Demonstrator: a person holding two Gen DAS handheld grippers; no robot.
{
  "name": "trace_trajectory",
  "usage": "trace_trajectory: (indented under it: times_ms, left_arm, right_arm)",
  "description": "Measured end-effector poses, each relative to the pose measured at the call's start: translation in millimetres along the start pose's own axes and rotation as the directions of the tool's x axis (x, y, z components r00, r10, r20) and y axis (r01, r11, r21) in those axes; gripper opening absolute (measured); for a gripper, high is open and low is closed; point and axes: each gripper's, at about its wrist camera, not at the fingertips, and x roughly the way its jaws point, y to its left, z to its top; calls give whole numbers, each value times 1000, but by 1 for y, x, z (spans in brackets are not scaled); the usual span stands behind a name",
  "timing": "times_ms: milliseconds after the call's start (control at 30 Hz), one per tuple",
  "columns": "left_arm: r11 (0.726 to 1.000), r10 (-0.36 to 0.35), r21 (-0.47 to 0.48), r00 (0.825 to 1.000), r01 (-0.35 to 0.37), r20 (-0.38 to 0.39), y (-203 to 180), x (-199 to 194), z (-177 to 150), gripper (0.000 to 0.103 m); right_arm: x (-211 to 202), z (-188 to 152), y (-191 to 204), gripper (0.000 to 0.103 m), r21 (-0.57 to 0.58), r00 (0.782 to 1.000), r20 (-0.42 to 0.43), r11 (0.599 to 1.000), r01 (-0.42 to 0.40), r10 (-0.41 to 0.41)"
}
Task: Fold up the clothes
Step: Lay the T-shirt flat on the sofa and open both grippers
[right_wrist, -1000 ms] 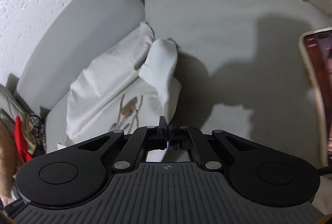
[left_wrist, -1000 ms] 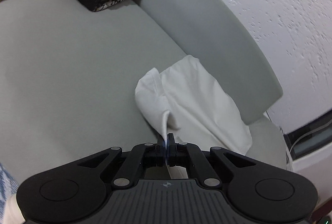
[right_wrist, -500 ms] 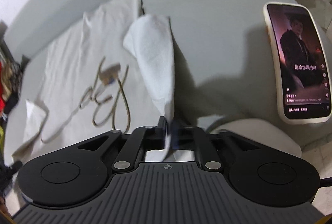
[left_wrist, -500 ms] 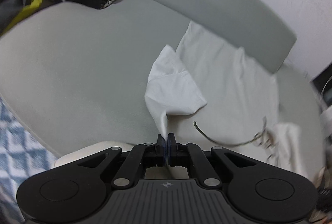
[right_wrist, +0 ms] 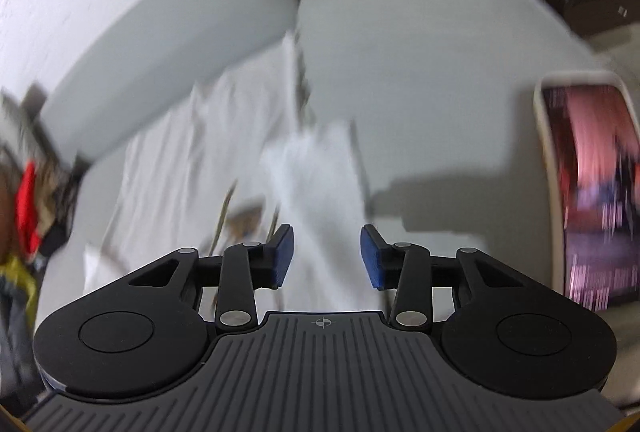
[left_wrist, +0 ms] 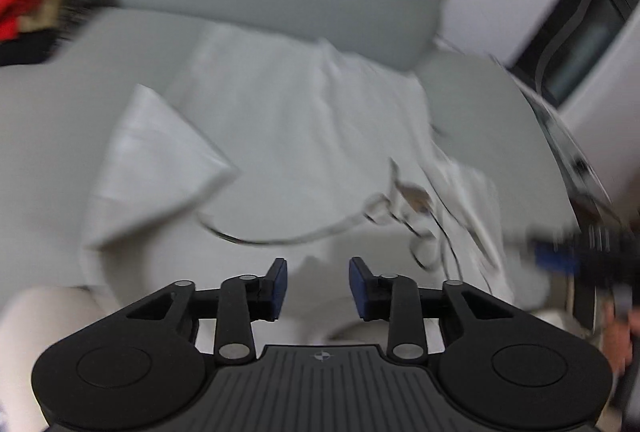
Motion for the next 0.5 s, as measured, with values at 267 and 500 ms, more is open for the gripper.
trace_trajectory:
  times_ms: [267, 500]
  left_arm:
    - [999, -26, 35, 994, 30, -102, -1, 50, -6, 24]
    - [999, -49, 19, 994, 51, -97, 4, 52, -4, 24]
  right_arm:
    - [69, 50, -35, 39, 88, 998, -36, 995, -50, 54]
    - [97, 53, -28, 28, -7, 994, -53, 995, -99, 99]
